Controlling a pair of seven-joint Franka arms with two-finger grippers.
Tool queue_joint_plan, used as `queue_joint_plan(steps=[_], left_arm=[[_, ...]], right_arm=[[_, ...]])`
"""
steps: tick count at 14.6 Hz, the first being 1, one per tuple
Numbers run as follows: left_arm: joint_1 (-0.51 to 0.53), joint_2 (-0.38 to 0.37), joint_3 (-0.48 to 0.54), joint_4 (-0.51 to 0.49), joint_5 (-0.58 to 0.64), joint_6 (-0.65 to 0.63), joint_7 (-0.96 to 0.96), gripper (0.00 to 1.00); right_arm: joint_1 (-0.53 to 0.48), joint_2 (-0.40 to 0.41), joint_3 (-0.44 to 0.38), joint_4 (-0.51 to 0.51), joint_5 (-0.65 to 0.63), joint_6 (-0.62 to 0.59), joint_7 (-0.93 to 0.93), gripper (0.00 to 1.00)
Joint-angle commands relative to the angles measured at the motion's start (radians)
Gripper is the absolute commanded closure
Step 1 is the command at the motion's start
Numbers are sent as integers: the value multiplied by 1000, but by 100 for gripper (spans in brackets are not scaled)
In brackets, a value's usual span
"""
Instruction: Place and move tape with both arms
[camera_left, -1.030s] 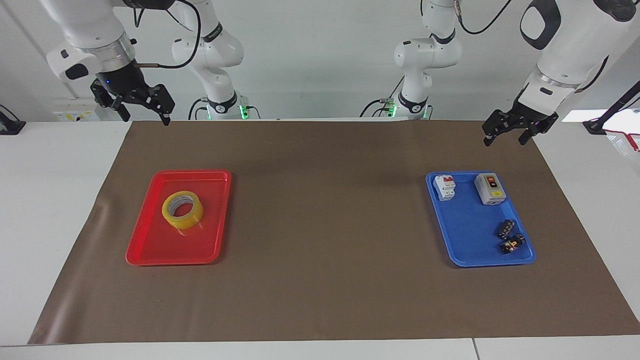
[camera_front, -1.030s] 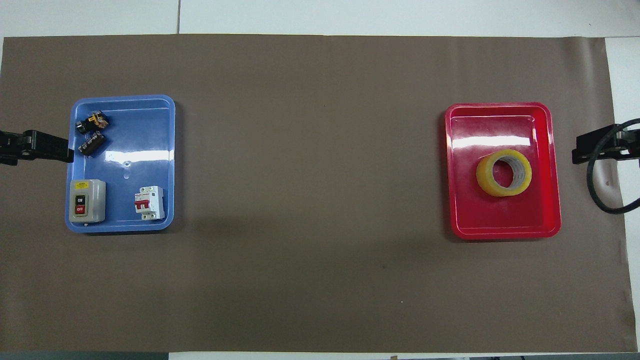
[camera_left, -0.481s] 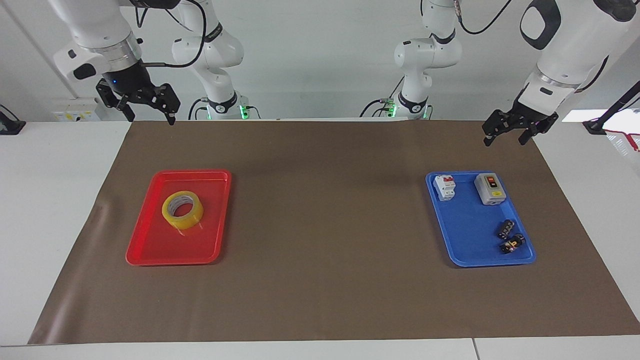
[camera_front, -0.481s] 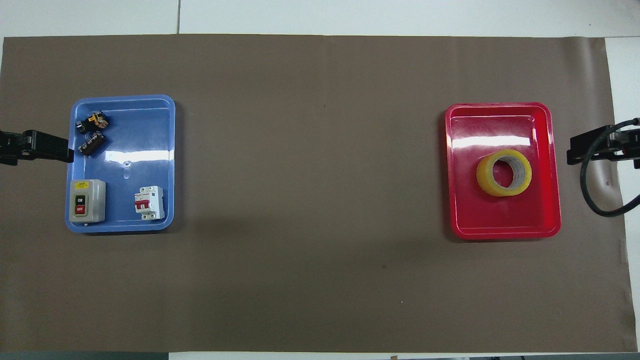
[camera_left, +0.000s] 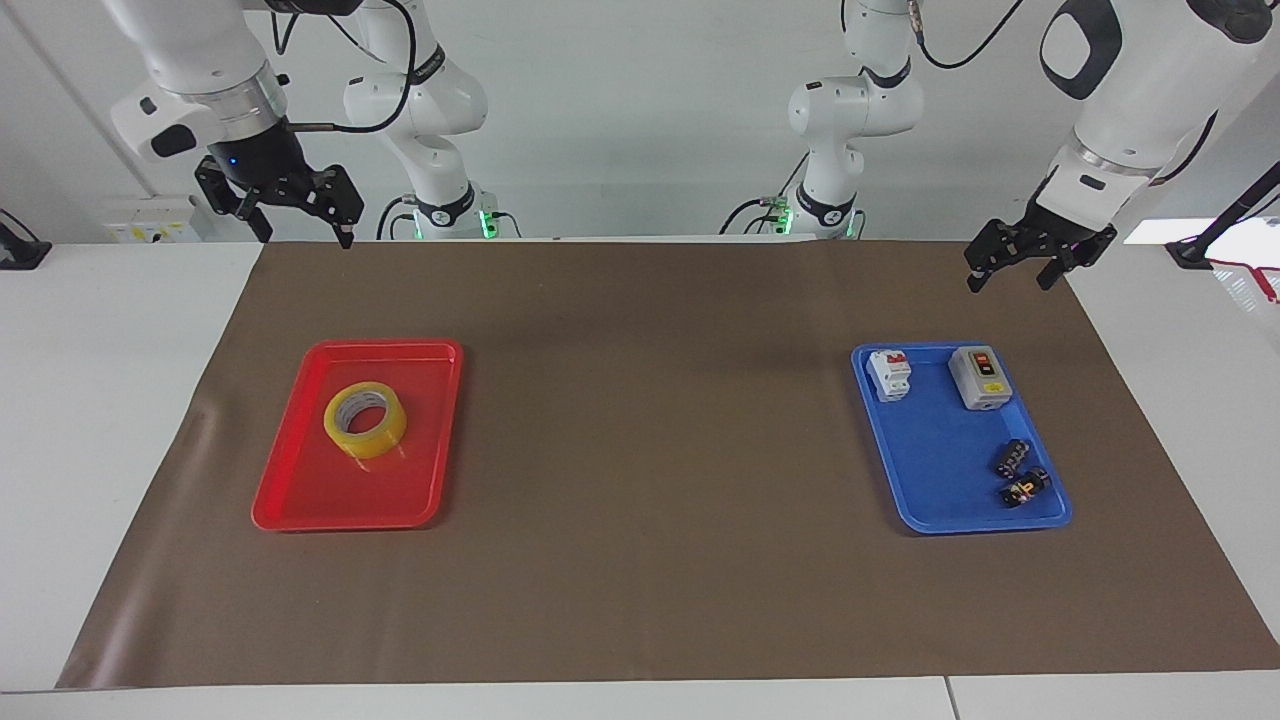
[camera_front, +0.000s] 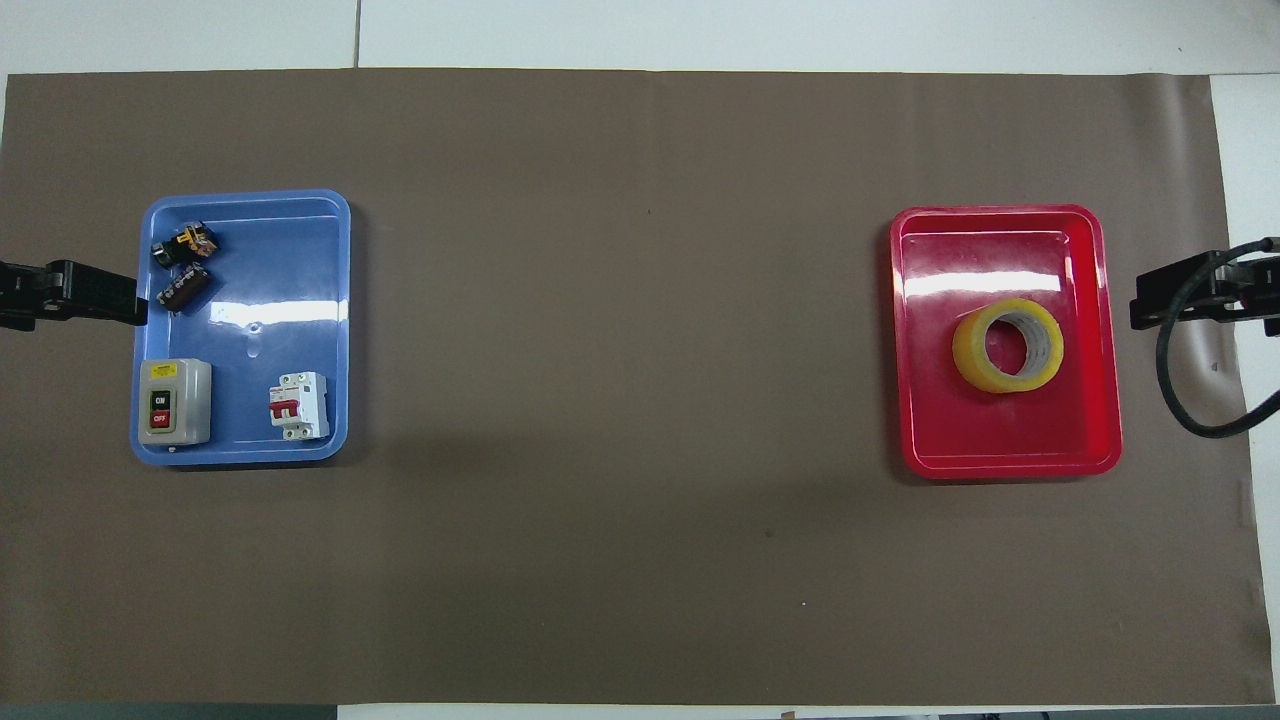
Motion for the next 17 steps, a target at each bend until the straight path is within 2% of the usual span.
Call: queue_joint_plan(steps=[1, 17], left_arm=[[5, -22, -2, -18, 22, 0, 5, 0], [5, -22, -2, -18, 24, 0, 5, 0]], right_arm=[[-3, 3, 4, 15, 11, -17, -18, 0], [-6, 0, 4, 5, 36, -20, -18, 0]])
